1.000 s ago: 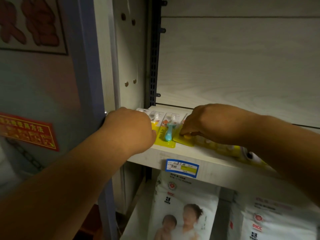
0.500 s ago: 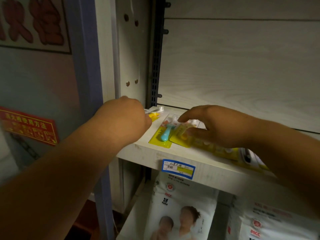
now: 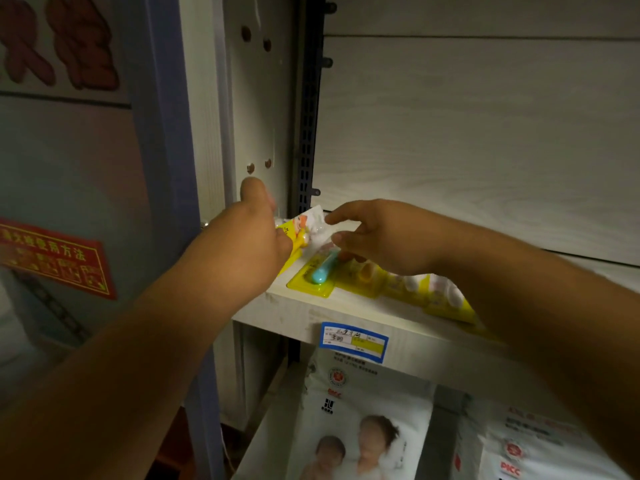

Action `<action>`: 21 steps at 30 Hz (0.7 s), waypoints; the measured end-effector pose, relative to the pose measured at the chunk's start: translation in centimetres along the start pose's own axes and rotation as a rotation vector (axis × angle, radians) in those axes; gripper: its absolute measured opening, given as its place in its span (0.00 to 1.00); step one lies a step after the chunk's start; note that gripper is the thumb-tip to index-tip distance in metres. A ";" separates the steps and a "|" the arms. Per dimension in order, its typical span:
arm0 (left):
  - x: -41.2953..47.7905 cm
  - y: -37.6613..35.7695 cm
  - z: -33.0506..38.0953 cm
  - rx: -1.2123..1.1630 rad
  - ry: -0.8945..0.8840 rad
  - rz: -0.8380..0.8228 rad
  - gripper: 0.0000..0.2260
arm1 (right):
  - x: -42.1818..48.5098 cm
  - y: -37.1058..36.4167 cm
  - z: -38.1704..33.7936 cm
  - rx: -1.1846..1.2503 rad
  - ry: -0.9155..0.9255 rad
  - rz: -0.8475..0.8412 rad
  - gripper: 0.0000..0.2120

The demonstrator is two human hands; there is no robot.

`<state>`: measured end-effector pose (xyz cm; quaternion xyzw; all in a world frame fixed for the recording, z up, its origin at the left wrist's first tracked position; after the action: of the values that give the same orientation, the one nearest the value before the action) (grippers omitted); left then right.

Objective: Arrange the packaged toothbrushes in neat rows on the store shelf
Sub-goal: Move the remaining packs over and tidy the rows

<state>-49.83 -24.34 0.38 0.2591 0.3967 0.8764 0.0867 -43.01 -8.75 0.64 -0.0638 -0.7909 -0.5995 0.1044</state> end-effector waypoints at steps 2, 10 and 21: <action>-0.2 0.6 0.1 -0.087 -0.029 0.040 0.11 | 0.4 0.3 -0.4 0.044 -0.005 0.020 0.15; 0.7 1.6 1.8 -0.384 -0.080 0.049 0.04 | -0.3 1.7 0.4 0.768 0.023 0.504 0.18; 0.2 -1.1 4.1 -0.298 -0.185 -0.154 0.04 | -1.3 2.1 5.1 0.884 -0.183 0.672 0.23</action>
<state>-47.91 -20.86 1.86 0.2916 0.2717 0.8886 0.2268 -41.70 -3.21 0.99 -0.3144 -0.9088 -0.1369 0.2375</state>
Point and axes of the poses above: each hand's wrist, its own x-axis towards the middle knuckle, its own y-axis out of the back of the hand, z = x × y, the point moved 9 cm from there along x, towards the middle knuckle, and after that the axes turned 13 degrees about y, right-handed, at the moved point
